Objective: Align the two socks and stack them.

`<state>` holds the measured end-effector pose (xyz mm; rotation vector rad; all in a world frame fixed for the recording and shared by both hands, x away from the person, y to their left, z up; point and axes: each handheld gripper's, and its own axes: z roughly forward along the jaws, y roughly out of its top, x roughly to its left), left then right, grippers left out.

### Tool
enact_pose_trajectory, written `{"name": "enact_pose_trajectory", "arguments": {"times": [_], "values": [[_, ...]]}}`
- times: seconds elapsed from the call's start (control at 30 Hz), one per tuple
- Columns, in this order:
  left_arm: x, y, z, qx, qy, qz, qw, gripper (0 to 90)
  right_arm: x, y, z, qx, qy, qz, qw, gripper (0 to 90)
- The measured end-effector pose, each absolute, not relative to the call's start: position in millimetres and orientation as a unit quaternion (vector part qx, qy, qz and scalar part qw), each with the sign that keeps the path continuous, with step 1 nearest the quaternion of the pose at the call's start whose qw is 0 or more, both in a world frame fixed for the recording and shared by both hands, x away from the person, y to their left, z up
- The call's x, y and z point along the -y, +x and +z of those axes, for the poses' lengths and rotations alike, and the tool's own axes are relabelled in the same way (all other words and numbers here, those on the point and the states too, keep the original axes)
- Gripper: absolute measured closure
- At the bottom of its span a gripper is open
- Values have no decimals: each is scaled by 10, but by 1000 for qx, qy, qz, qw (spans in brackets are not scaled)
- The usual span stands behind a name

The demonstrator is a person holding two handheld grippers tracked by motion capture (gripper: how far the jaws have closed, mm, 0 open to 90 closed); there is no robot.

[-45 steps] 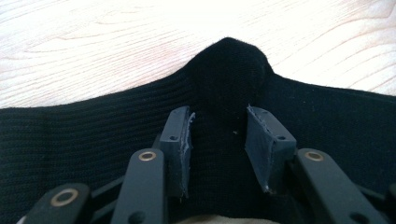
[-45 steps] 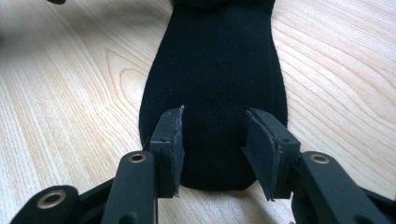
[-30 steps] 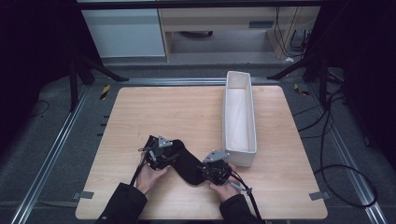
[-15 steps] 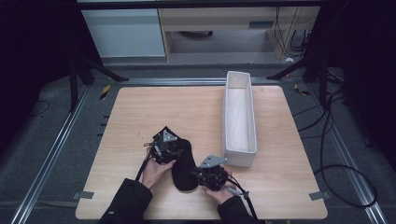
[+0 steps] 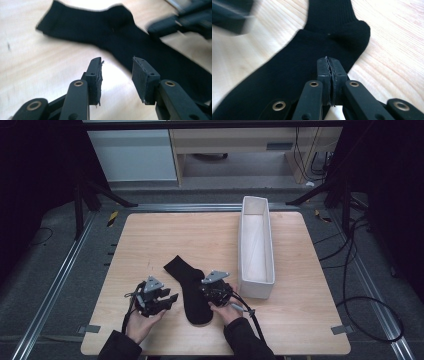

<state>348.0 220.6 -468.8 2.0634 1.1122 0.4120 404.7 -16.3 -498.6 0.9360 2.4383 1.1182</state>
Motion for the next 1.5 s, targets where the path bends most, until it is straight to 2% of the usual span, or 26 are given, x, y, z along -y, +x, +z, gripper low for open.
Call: {"name": "enact_pose_trajectory", "arguments": {"times": [0.2,0.57,0.7,0.83,0.93,1.07,1.27,1.33,1.5], "values": [[-2224,3306,-4714,-434,804,152,378,578,173,4004,-5038,-851,324,379,166,895],[-2061,3192,-4765,-424,814,141,370,533,152,3780,-5039,-847,328,403,114,842],[-1918,3168,-4790,-408,827,135,363,528,183,3888,-4886,-826,327,440,130,824],[-1782,3165,-4818,-396,838,129,353,537,201,4127,-4802,-815,342,449,131,843],[-1692,3159,-4855,-386,846,126,345,542,157,4299,-4848,-818,349,442,120,866],[-1601,3145,-4903,-368,860,128,329,543,43,4443,-4989,-835,345,410,127,870],[-1639,3165,-4906,-356,870,135,313,567,40,4428,-5019,-847,341,383,141,874],[-1695,3191,-4884,-355,873,155,297,576,66,4384,-5010,-850,340,376,144,872],[-1877,3231,-4869,-367,871,157,288,572,200,4219,-5020,-845,348,381,140,849]]}}
